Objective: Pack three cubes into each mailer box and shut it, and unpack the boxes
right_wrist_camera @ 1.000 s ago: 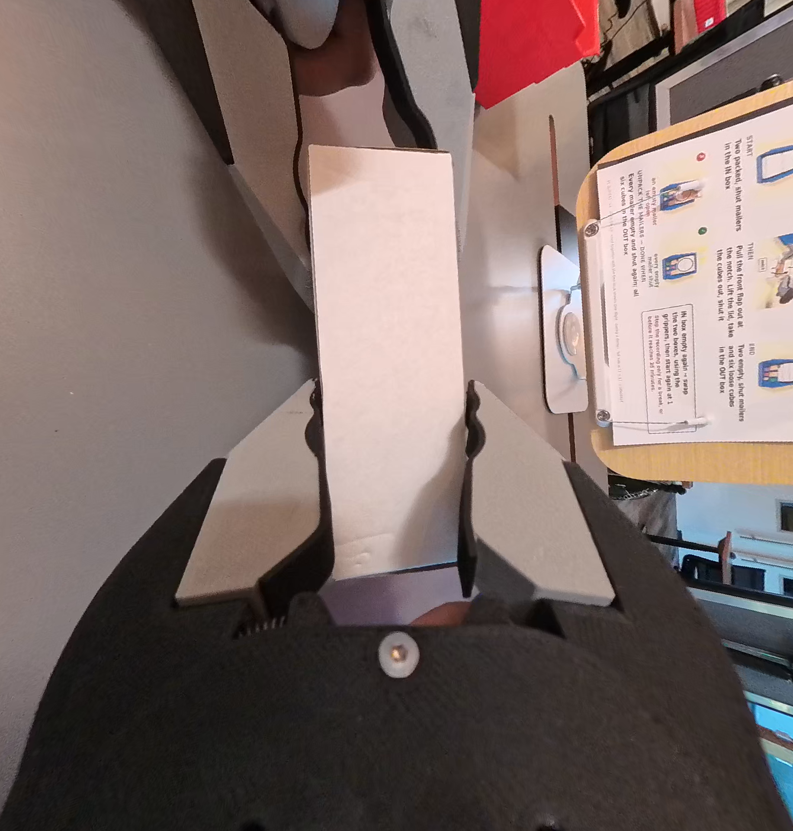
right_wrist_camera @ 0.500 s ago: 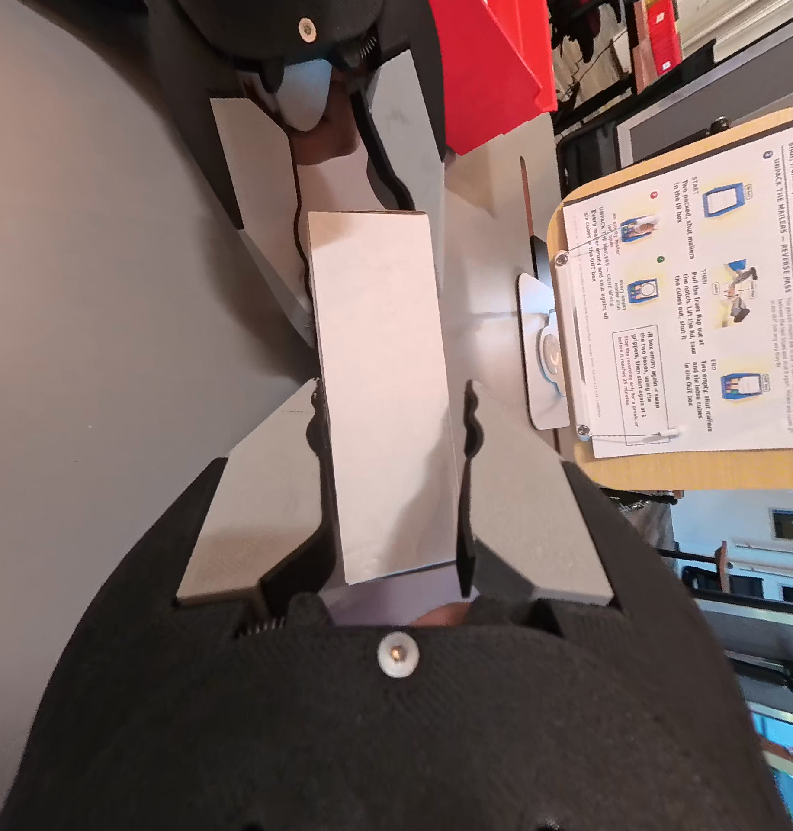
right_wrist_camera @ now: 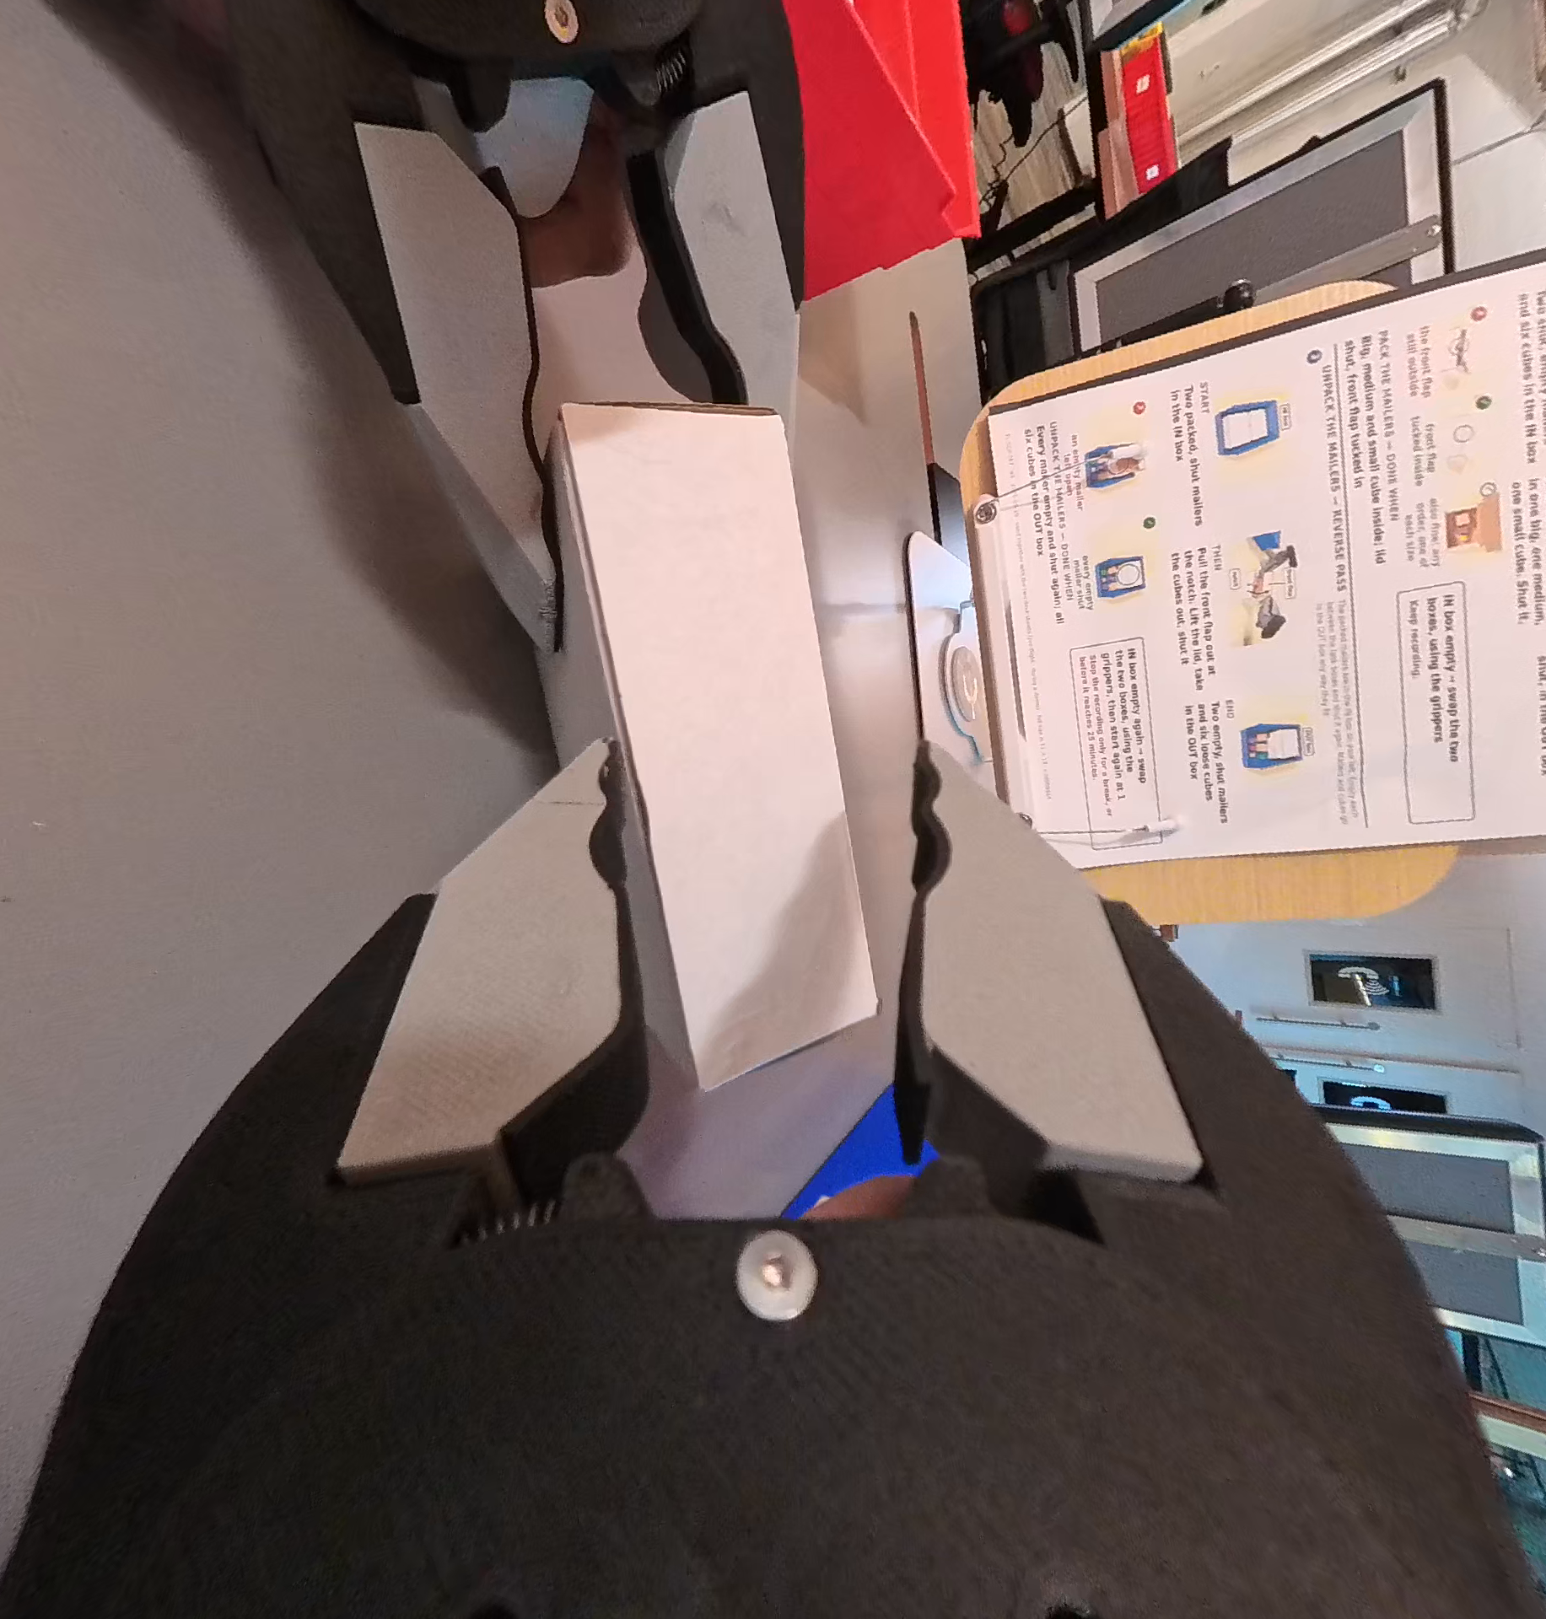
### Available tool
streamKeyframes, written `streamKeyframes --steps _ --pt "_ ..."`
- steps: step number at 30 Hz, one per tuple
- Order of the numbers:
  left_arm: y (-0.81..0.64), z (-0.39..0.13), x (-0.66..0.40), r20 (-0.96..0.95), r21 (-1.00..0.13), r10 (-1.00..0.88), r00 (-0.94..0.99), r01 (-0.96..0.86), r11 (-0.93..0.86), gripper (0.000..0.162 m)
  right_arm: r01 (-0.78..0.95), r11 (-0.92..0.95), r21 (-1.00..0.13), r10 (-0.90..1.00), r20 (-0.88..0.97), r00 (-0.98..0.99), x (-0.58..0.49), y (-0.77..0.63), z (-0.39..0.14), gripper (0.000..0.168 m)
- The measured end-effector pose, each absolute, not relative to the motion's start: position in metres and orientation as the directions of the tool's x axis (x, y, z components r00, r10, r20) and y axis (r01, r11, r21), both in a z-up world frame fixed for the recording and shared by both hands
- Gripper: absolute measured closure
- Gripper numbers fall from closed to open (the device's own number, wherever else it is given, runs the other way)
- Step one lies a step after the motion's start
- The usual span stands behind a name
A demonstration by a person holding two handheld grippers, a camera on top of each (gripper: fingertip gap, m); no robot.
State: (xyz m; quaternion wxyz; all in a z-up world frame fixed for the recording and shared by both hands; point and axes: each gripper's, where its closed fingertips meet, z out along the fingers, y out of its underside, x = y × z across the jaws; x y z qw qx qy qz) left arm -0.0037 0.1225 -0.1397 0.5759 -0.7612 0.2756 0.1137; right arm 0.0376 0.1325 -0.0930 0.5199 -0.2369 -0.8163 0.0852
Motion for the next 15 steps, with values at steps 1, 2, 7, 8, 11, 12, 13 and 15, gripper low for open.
streamKeyframes --steps 1,2,7,8,11,12,13,15 --pt "0.123 -0.14 -0.004 -0.486 -0.817 -0.286 0.826 -0.545 -0.188 0.093 0.298 0.873 -0.386 0.475 0.81 -0.343 0.037 0.133 -0.092 0.105" --pt "0.123 -0.14 -0.005 -0.479 -0.821 -0.283 0.831 -0.539 -0.191 0.093 0.297 0.872 -0.389 0.477 0.811 -0.338 0.037 0.134 -0.09 0.107" --pt "0.123 -0.139 -0.005 -0.461 -0.83 -0.284 0.841 -0.521 -0.197 0.093 0.307 0.862 -0.403 0.494 0.802 -0.334 0.037 0.136 -0.087 0.105" --pt "0.123 -0.139 -0.005 -0.464 -0.828 -0.283 0.84 -0.524 -0.198 0.093 0.306 0.863 -0.402 0.493 0.803 -0.334 0.036 0.136 -0.087 0.104" --pt "0.122 -0.139 -0.005 -0.449 -0.835 -0.293 0.844 -0.513 -0.199 0.094 0.3 0.874 -0.382 0.47 0.819 -0.329 0.035 0.137 -0.085 0.104" --pt "0.121 -0.139 -0.005 -0.437 -0.841 -0.3 0.848 -0.503 -0.199 0.095 0.296 0.884 -0.362 0.449 0.832 -0.326 0.034 0.137 -0.083 0.104" --pt "0.121 -0.139 -0.004 -0.42 -0.849 -0.307 0.854 -0.489 -0.2 0.096 0.291 0.896 -0.336 0.423 0.846 -0.325 0.033 0.137 -0.082 0.104" --pt "0.12 -0.139 -0.004 -0.411 -0.852 -0.312 0.856 -0.483 -0.202 0.096 0.28 0.923 -0.265 0.354 0.87 -0.344 0.033 0.133 -0.082 0.107"
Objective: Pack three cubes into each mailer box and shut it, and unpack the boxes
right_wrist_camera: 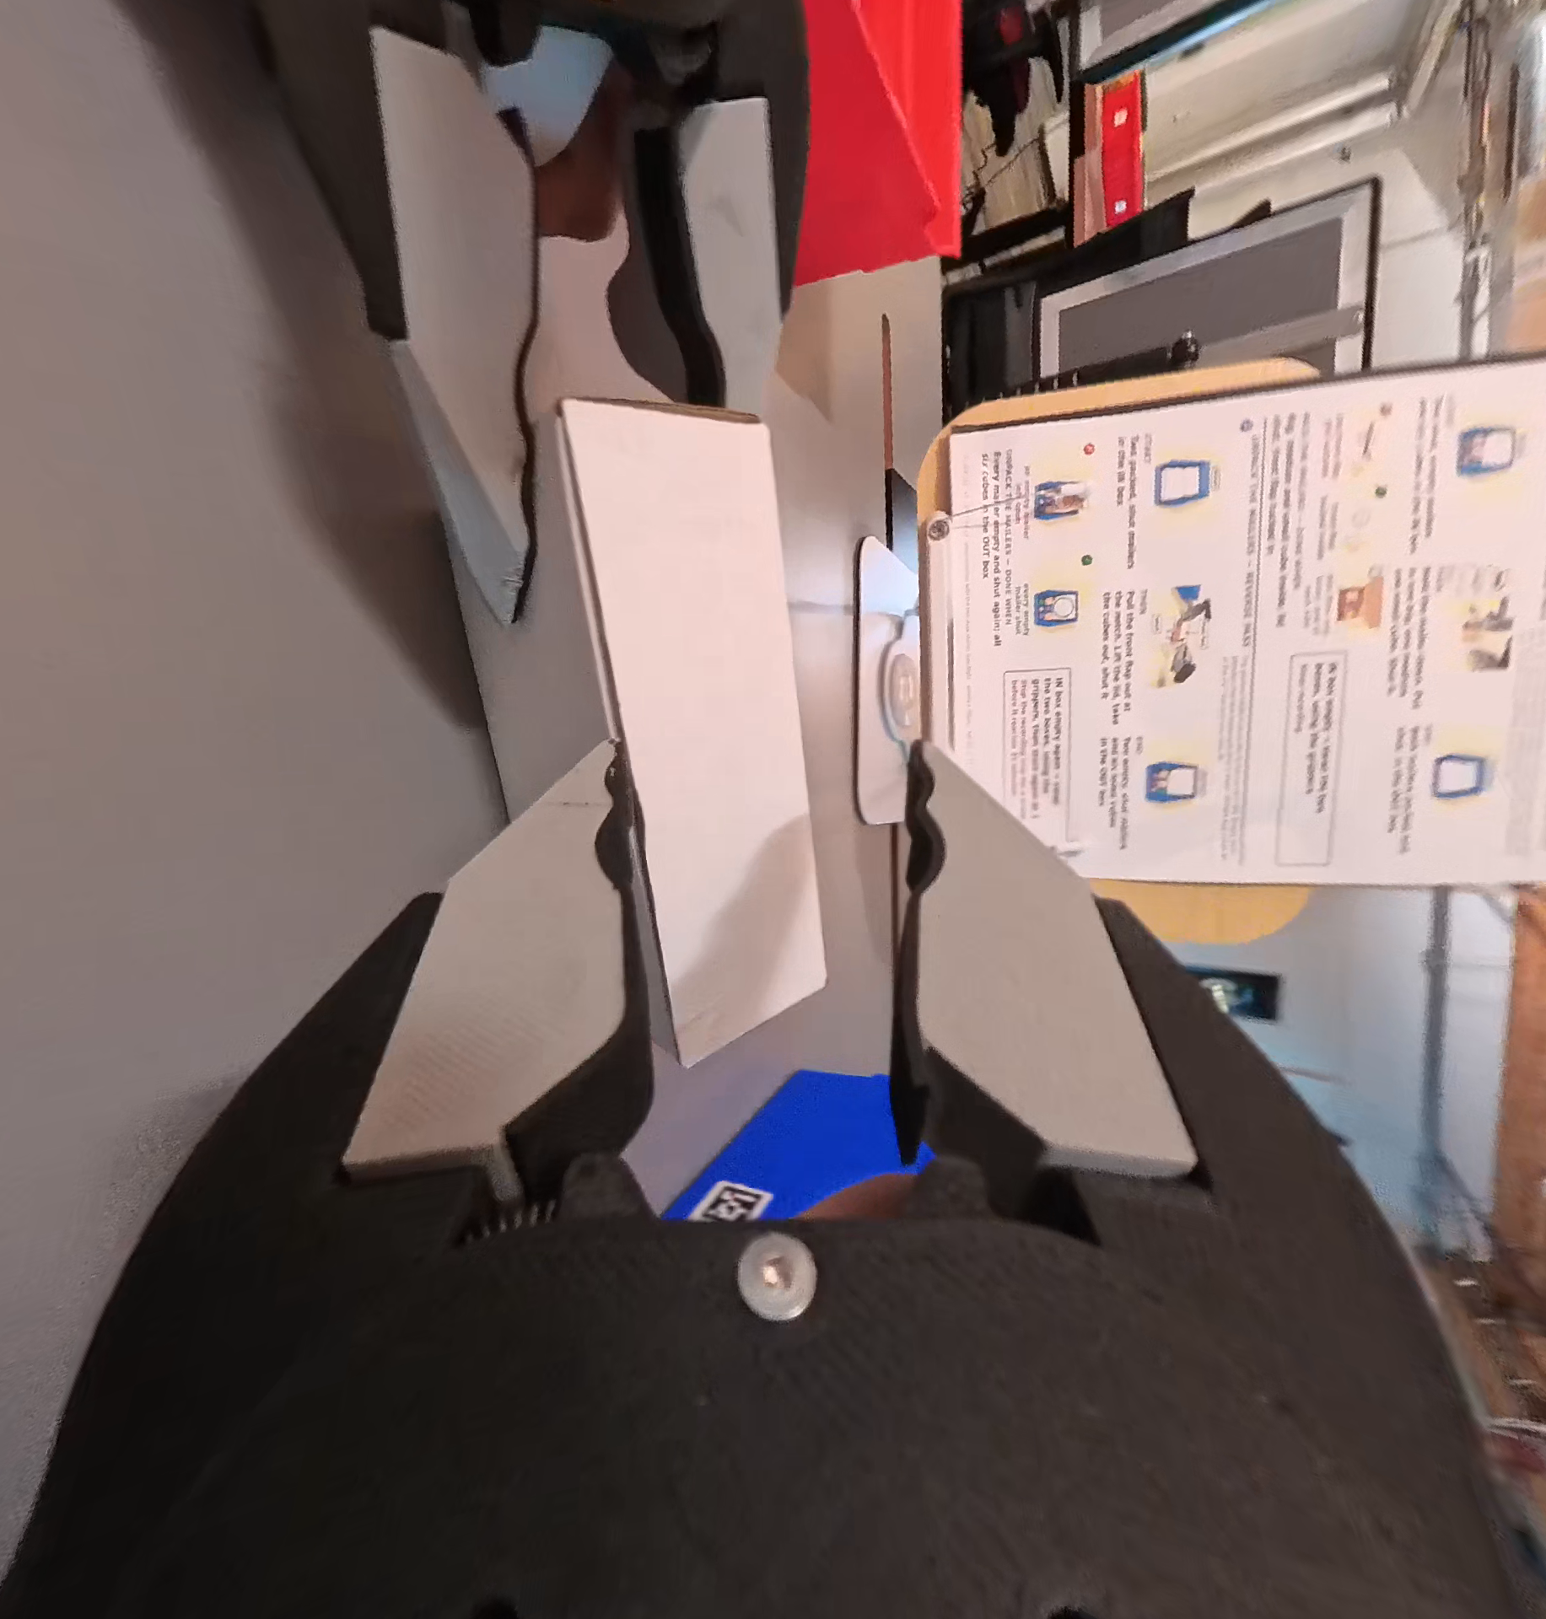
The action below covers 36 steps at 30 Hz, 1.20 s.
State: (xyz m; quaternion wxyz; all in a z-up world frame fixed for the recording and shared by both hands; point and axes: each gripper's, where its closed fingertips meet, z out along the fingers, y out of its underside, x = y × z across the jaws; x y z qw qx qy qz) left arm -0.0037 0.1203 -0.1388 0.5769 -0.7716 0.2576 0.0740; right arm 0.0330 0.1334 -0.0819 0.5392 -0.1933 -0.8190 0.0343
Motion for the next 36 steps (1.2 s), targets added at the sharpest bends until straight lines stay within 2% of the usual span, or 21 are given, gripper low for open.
streamKeyframes --steps 4,7,11,16,20,21,25,29,32,36 --pt "0.118 -0.139 -0.003 -0.408 -0.849 -0.328 0.852 -0.486 -0.207 0.097 0.237 0.968 -0.089 0.174 0.915 -0.364 0.033 0.125 -0.082 0.112" --pt "0.116 -0.139 -0.004 -0.383 -0.856 -0.339 0.859 -0.468 -0.219 0.098 0.221 0.975 -0.033 0.113 0.925 -0.361 0.03 0.121 -0.08 0.111" --pt "0.113 -0.139 -0.007 -0.4 -0.847 -0.335 0.853 -0.484 -0.221 0.098 0.232 0.972 -0.033 0.113 0.933 -0.341 0.028 0.12 -0.079 0.111" --pt "0.113 -0.138 -0.009 -0.381 -0.854 -0.337 0.861 -0.467 -0.228 0.098 0.22 0.975 -0.003 0.066 0.958 -0.278 0.029 0.121 -0.079 0.123" --pt "0.112 -0.134 -0.007 -0.38 -0.861 -0.336 0.862 -0.463 -0.213 0.098 0.252 0.965 -0.074 0.141 0.956 -0.256 0.029 0.126 -0.077 0.121" --pt "0.113 -0.134 -0.007 -0.384 -0.859 -0.335 0.86 -0.466 -0.212 0.098 0.266 0.96 -0.089 0.162 0.95 -0.268 0.029 0.126 -0.08 0.125" --pt "0.114 -0.137 -0.009 -0.37 -0.861 -0.331 0.868 -0.454 -0.23 0.098 0.251 0.967 -0.047 0.122 0.949 -0.292 0.027 0.124 -0.086 0.135" --pt "0.114 -0.138 -0.009 -0.363 -0.86 -0.327 0.873 -0.449 -0.242 0.098 0.219 0.976 -0.003 0.07 0.952 -0.297 0.027 0.123 -0.087 0.135" --pt "0.114 -0.139 -0.009 -0.365 -0.857 -0.328 0.871 -0.452 -0.246 0.098 0.201 0.979 -0.044 0.105 0.946 -0.307 0.027 0.123 -0.086 0.133" --pt "0.114 -0.14 -0.005 -0.385 -0.848 -0.341 0.858 -0.475 -0.236 0.099 0.109 0.985 -0.133 0.168 0.873 -0.457 0.031 0.12 -0.094 0.141"
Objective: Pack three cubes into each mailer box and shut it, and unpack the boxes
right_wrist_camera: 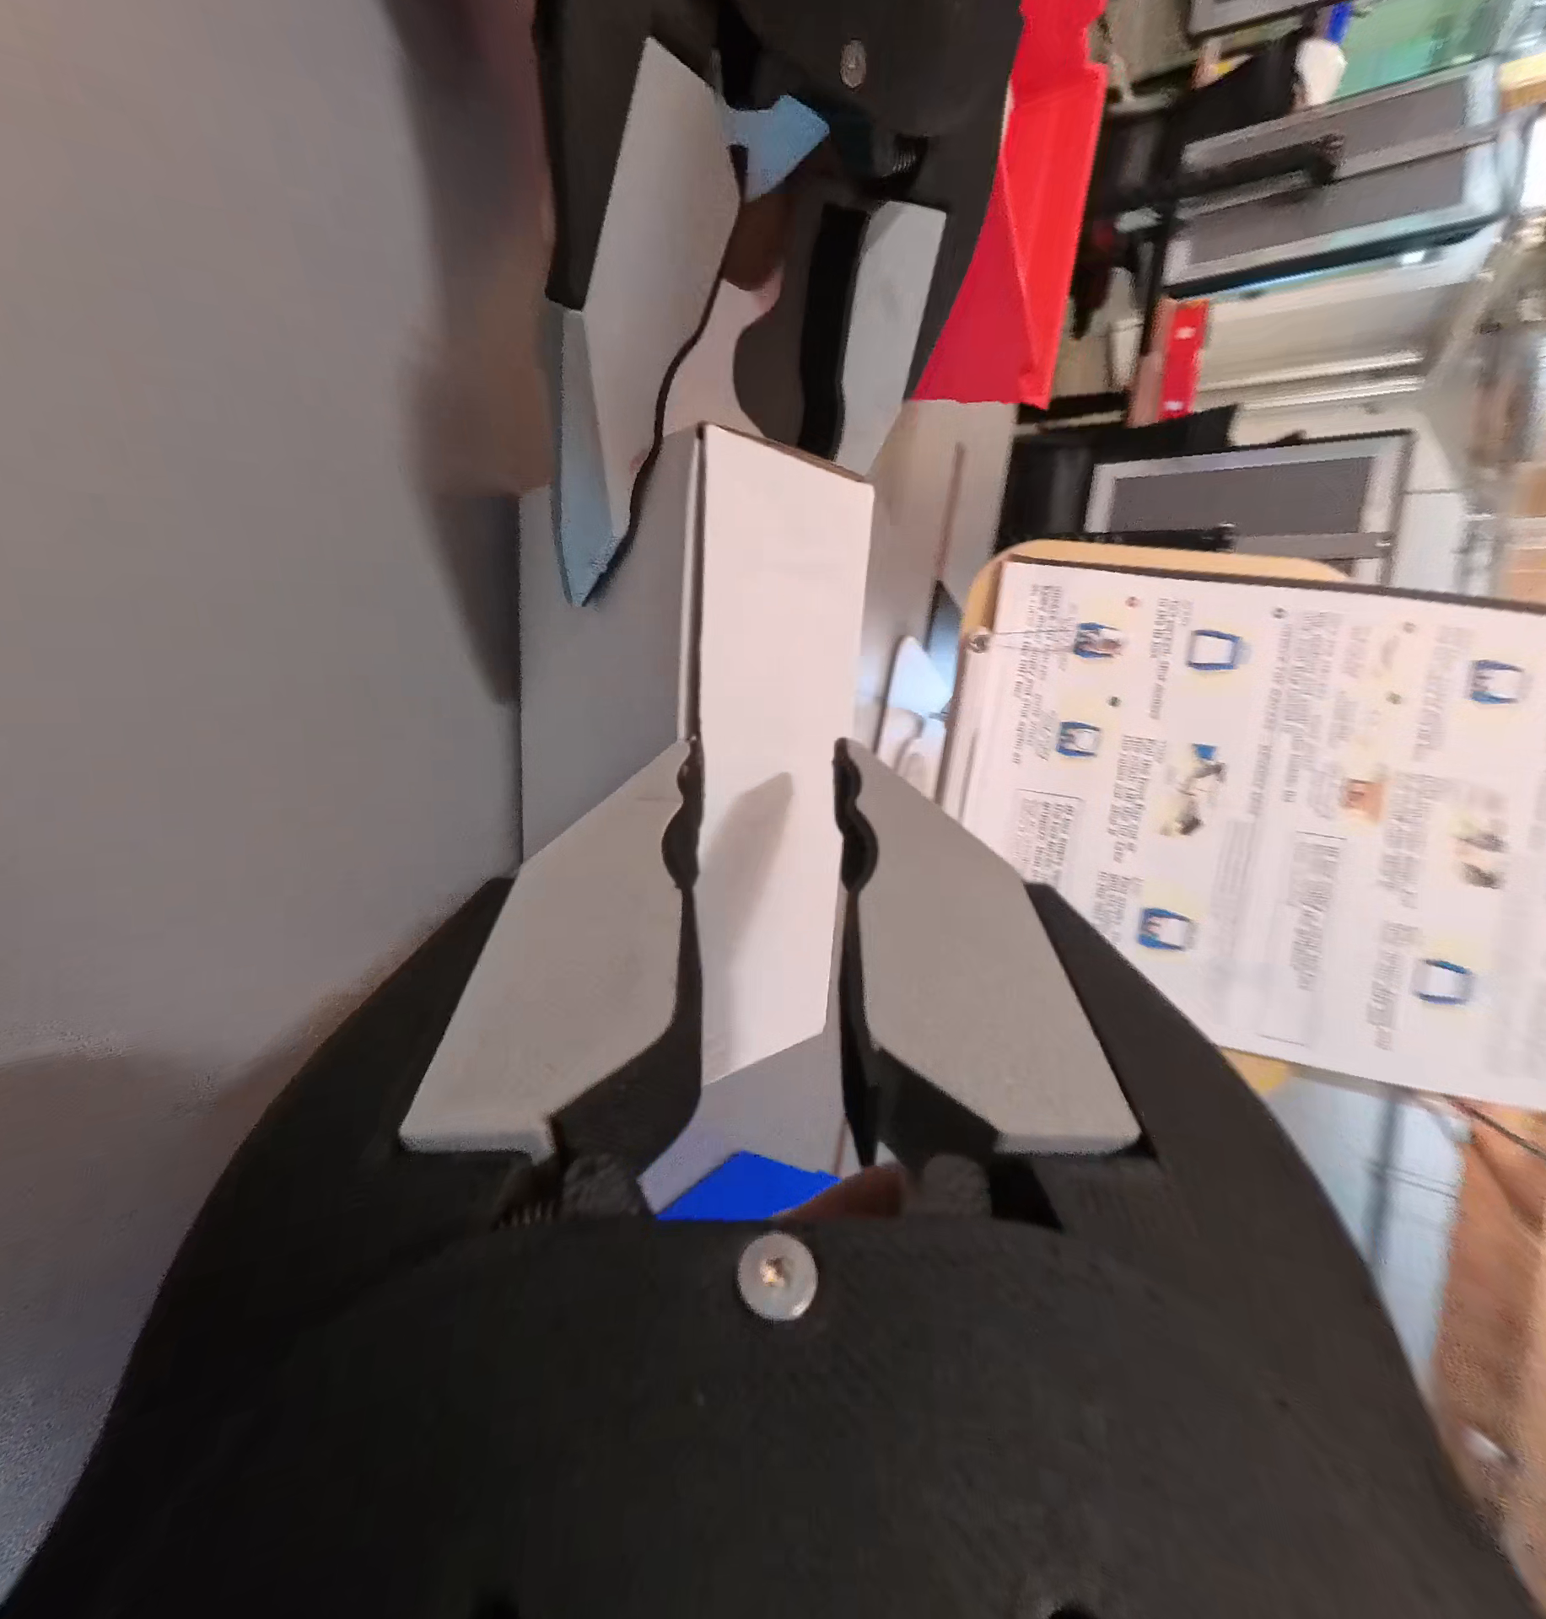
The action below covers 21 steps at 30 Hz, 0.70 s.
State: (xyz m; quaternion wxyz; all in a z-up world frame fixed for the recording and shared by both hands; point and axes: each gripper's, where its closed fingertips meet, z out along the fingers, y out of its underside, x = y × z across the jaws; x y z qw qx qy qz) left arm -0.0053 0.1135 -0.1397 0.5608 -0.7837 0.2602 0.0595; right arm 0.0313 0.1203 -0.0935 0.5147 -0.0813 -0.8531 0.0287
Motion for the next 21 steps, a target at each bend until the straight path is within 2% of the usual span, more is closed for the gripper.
streamKeyframes --steps 3,6,10,13,15,16,21 --pt "0.114 -0.14 -0.004 -0.38 -0.849 -0.348 0.857 -0.472 -0.235 0.099 0.147 0.968 -0.205 0.252 0.833 -0.492 0.023 0.126 -0.082 0.105" --pt "0.114 -0.14 -0.005 -0.369 -0.852 -0.347 0.862 -0.463 -0.243 0.099 0.142 0.976 -0.164 0.213 0.852 -0.479 0.017 0.127 -0.076 0.099" --pt "0.114 -0.14 -0.008 -0.34 -0.862 -0.334 0.879 -0.433 -0.262 0.099 0.124 0.992 -0.022 0.066 0.929 -0.364 0.019 0.123 -0.078 0.115" --pt "0.115 -0.14 -0.009 -0.331 -0.864 -0.331 0.884 -0.425 -0.27 0.099 0.12 0.992 0.025 0.009 0.959 -0.282 0.02 0.121 -0.081 0.127" --pt "0.114 -0.14 -0.003 -0.326 -0.865 -0.351 0.878 -0.426 -0.263 0.099 0.11 0.993 0.041 -0.012 0.969 -0.247 0.019 0.115 -0.083 0.139" --pt "0.114 -0.14 0.002 -0.314 -0.87 -0.37 0.875 -0.421 -0.257 0.099 0.105 0.993 0.05 -0.021 0.966 -0.257 0.018 0.112 -0.087 0.154" --pt "0.118 -0.139 -0.003 -0.321 -0.876 -0.348 0.881 -0.416 -0.243 0.098 0.118 0.993 0.014 0.021 0.956 -0.294 0.012 0.115 -0.093 0.163"
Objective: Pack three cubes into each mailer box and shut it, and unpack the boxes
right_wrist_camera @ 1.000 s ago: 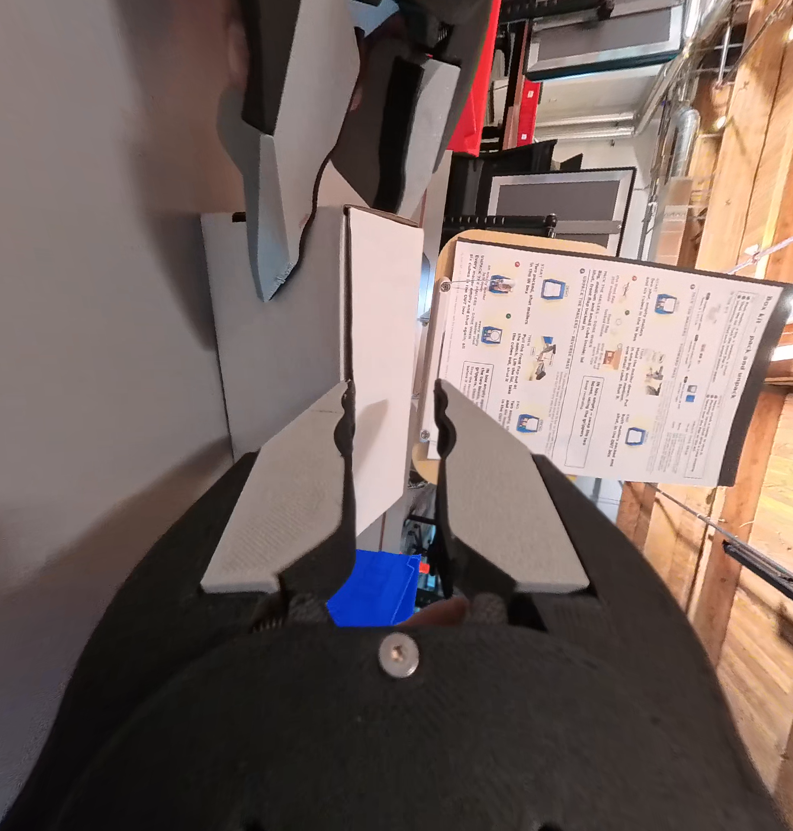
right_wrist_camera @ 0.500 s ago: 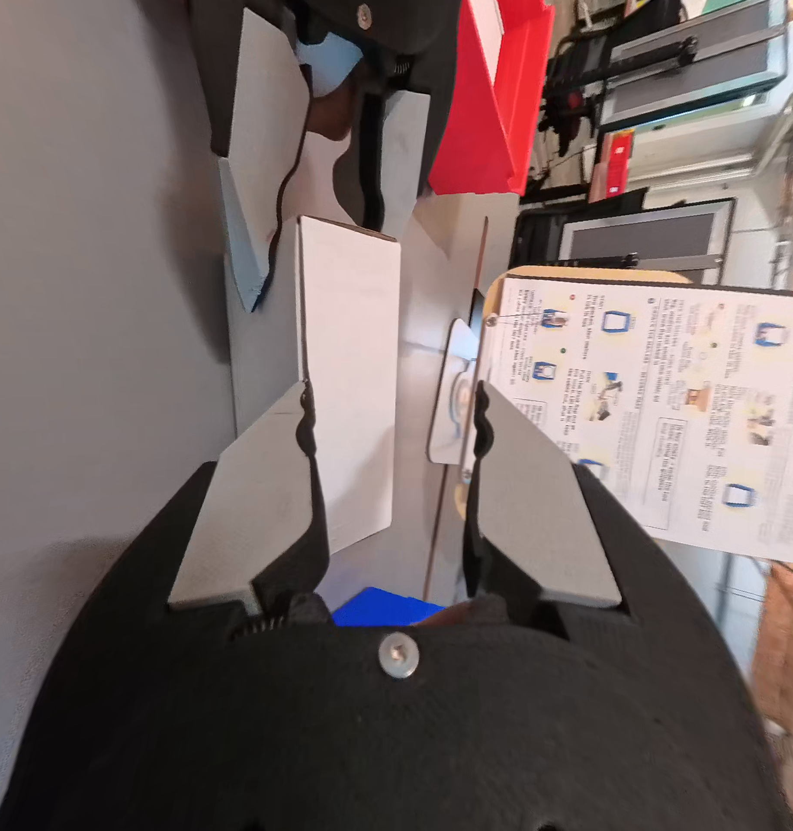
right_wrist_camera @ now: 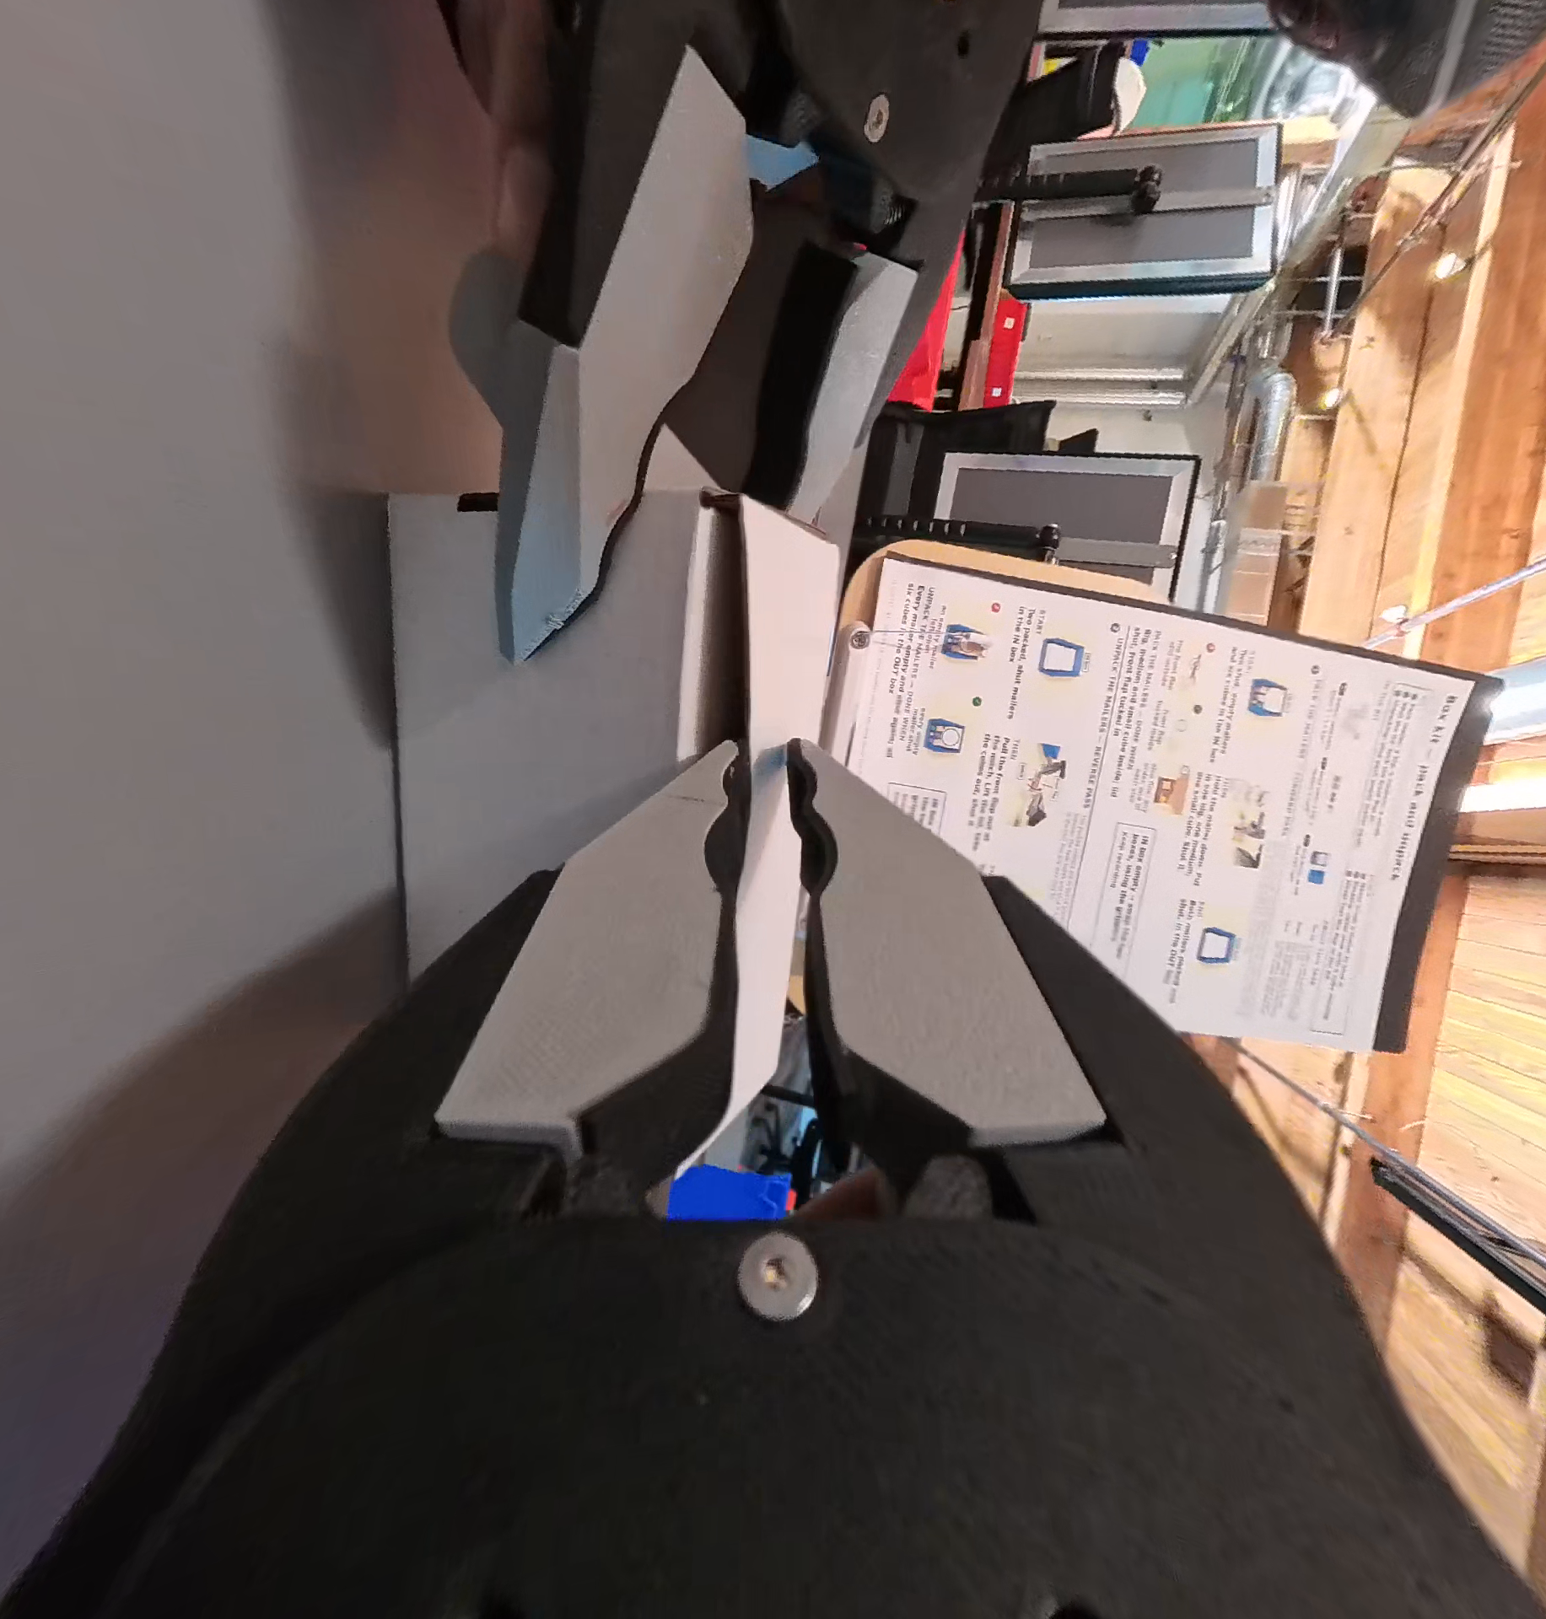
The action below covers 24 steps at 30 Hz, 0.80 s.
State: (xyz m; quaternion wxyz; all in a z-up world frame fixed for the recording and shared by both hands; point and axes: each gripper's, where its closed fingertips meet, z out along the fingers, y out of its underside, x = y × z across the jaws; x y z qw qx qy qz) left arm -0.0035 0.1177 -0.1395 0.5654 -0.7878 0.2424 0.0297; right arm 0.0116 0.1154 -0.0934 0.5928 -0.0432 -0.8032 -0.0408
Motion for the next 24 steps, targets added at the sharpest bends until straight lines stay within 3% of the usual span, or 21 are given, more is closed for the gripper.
streamKeyframes --steps 13,24 --pt "0.1204 -0.1396 -0.0086 -0.328 -0.873 -0.306 0.894 -0.411 -0.262 0.098 0.197 0.98 0.01 0.031 0.979 -0.202 0.006 0.1217 -0.094 0.165" --pt "0.1174 -0.1365 -0.008 -0.369 -0.862 -0.317 0.874 -0.449 -0.235 0.099 0.202 0.976 0.083 -0.05 0.986 -0.162 0.01 0.1212 -0.0914 0.166"
